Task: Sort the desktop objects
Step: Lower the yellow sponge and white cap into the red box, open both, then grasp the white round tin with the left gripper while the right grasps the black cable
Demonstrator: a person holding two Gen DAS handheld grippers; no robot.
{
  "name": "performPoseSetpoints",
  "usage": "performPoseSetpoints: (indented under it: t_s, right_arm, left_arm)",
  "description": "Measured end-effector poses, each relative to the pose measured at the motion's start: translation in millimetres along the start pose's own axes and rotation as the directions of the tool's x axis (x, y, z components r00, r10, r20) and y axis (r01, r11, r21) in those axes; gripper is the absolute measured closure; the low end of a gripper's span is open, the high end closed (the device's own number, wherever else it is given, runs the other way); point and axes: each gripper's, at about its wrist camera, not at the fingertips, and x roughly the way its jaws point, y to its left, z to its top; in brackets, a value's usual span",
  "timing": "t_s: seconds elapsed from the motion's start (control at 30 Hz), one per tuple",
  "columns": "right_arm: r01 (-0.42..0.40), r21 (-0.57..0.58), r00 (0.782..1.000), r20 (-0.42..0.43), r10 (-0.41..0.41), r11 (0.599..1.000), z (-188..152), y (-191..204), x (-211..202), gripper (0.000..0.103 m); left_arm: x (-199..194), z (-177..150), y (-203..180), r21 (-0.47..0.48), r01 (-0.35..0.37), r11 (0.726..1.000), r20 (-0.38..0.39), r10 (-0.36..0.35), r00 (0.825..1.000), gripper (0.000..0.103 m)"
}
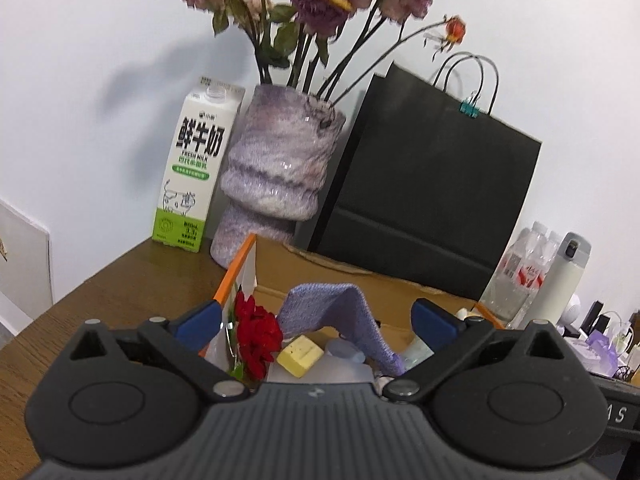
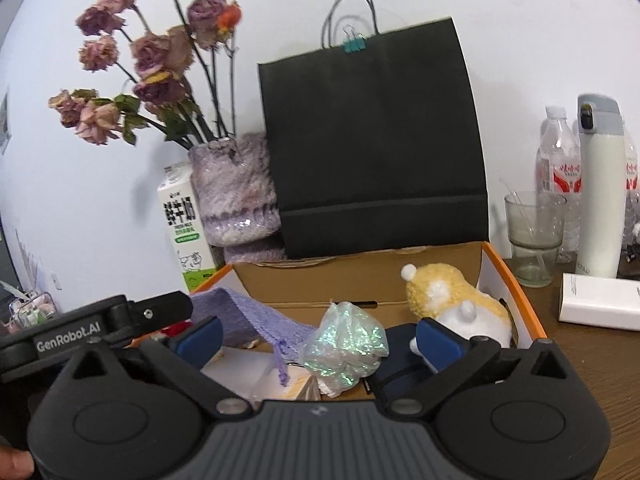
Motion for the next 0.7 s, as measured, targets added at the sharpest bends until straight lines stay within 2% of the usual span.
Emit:
performPoseSetpoints:
  t_s: [0.17,0.37,0.53,0.7]
  right_arm:
    - [-0.003,-0.050,0.999,0.033,0.005,0.999,-4,5,-23,0.000]
    - [0.000,-0.078,1.000,0.003,0.000,0.997,-17,4,-39,0.000]
    - [0.001,-0.171,0.996,-0.091,-0.017,0.985,-36,18,-38,0.000]
    - [0.014,-0.232,0.973,-0.222,-0.067,0.973,-57,25,-25,0.000]
  left_arm:
    - [-21,-2,-3,0.053,0.002,0.999,0.038,-0.004,0.999,0.000]
    - [-44,-8,7,0.079,-0.033,0.996,0.041,0.030,0.999,0.000]
    - [-50,-16,14,0.099,-0.057,0.993,-0.021,0.059,0.998,0.000]
    - [-50,-26,19,0.143,-0.104,0.984,-0.104,0.120,0.987,0.000]
